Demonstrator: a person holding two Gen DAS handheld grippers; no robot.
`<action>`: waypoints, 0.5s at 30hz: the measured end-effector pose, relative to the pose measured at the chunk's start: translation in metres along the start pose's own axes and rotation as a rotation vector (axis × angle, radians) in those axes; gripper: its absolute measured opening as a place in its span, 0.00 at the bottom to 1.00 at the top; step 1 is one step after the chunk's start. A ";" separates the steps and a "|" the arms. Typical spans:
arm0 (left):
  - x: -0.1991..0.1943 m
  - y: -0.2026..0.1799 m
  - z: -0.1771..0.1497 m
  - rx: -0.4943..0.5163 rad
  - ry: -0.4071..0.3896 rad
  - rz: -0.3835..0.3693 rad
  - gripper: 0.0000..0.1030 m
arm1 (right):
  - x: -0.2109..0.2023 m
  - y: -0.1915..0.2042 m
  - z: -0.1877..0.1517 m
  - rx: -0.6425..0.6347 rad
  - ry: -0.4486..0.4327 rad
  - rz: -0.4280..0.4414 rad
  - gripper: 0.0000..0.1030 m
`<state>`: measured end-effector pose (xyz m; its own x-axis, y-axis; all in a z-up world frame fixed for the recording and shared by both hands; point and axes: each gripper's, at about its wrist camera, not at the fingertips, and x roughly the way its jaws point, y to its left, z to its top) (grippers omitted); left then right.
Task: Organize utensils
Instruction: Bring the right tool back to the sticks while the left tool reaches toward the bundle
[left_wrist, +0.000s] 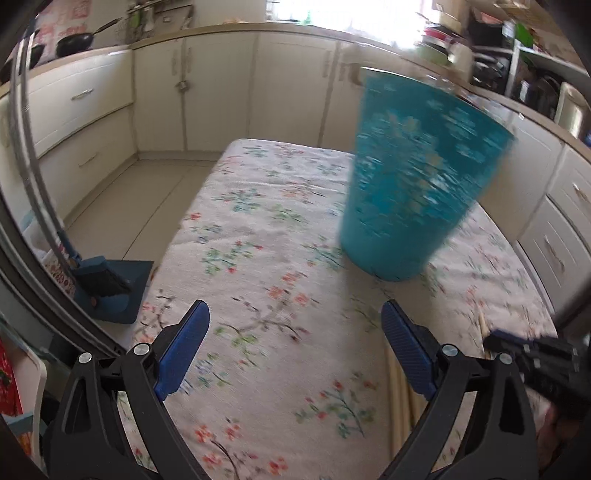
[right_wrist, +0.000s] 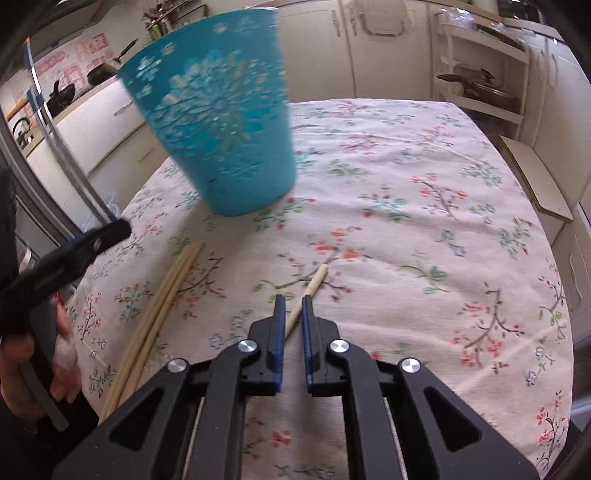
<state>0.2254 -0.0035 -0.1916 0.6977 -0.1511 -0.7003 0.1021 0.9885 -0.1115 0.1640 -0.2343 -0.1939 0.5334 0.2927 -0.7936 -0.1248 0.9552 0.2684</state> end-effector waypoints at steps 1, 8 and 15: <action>-0.002 -0.007 -0.004 0.035 0.006 -0.007 0.88 | 0.000 -0.005 -0.001 0.019 -0.004 0.012 0.08; 0.003 -0.034 -0.017 0.155 0.079 0.021 0.88 | -0.001 -0.008 -0.003 0.024 -0.007 0.035 0.10; 0.012 -0.032 -0.020 0.166 0.131 0.058 0.88 | -0.005 -0.012 -0.003 0.037 -0.011 0.051 0.10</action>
<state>0.2166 -0.0375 -0.2107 0.6091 -0.0823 -0.7888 0.1869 0.9815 0.0419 0.1600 -0.2472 -0.1946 0.5363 0.3406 -0.7722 -0.1215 0.9366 0.3288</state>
